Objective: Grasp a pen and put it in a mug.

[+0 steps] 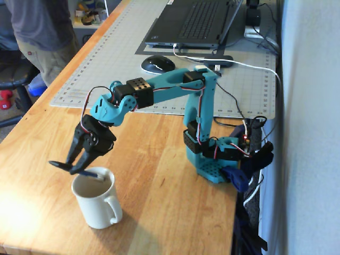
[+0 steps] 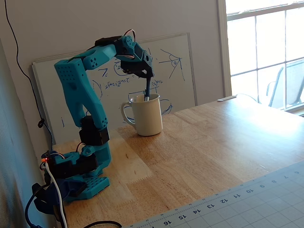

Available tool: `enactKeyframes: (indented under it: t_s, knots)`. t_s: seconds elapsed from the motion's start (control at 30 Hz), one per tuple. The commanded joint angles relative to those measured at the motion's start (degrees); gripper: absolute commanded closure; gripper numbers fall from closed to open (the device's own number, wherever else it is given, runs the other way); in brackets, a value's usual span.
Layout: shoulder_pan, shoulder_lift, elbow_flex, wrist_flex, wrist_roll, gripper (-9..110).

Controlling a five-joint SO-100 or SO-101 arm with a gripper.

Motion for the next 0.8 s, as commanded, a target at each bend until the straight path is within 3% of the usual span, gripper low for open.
enactKeyframes:
  t_s: [0.0, 0.37, 0.53, 0.77]
  knots:
    - [1.9, 7.8, 3.7, -1.0, -0.7, 89]
    - [3.8, 24.9, 15.7, -1.0, 0.3, 85]
    - [9.8, 34.2, 21.7, -1.0, 1.3, 84]
    - [14.3, 45.7, 30.3, -1.0, 22.4, 85]
